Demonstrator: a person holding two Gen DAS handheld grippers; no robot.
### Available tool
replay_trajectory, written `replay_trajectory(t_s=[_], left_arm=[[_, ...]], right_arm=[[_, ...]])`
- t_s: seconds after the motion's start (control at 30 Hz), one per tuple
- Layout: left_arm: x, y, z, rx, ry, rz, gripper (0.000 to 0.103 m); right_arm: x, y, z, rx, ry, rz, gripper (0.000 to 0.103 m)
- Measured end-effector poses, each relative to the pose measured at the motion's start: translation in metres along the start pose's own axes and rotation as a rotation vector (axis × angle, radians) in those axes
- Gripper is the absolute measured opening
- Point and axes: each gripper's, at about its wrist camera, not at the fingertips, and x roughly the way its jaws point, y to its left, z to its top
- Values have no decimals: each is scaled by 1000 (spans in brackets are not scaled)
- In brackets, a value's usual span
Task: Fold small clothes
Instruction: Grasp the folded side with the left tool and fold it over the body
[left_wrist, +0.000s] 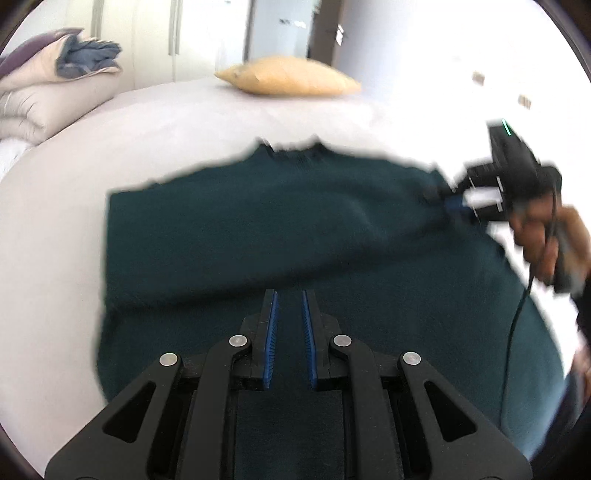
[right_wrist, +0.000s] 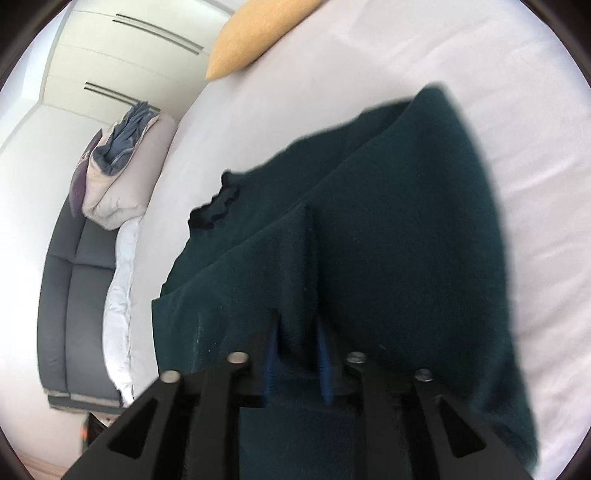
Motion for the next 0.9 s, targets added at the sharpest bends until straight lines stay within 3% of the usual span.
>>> replay_trajectory(t_s=[0.03, 0.1, 0.13, 0.2, 0.3, 0.33, 0.4, 0.43, 0.5, 0.53, 0.63, 0.9], left_arm=[[-5, 14, 12, -24, -21, -4, 13], [-6, 44, 35, -70, -37, -32, 13], [-2, 66, 48, -120, -41, -83, 13], [15, 109, 67, -233, -27, -203, 13], [61, 171, 77, -467, 72, -410, 13], [79, 190, 74, -539, 110, -444, 13], [99, 212, 65, -609, 148, -457, 12], [104, 219, 60, -636, 155, -473, 11], [109, 227, 49, -662, 154, -500, 7], [109, 230, 43, -676, 147, -517, 7], [110, 226, 33, -679, 154, -521, 3], [82, 193, 1, -598, 166, -485, 3]], right_arm=[[-13, 4, -1, -15, -45, -22, 47], [-29, 11, -1, -38, -110, 10, 49], [-31, 15, 0, -47, -108, 52, 49], [-24, 26, 1, -76, -58, 191, 48], [3, 31, 4, -78, 20, 252, 45], [13, 27, 5, -53, 39, 251, 42], [31, 13, 6, 12, 74, 252, 39], [37, 5, 6, 39, 80, 251, 24], [43, -4, 5, 59, 81, 244, 4], [45, -8, 4, 65, 84, 248, 0], [49, -17, 3, 91, 88, 289, 0], [42, -13, -1, 92, 78, 252, 0]])
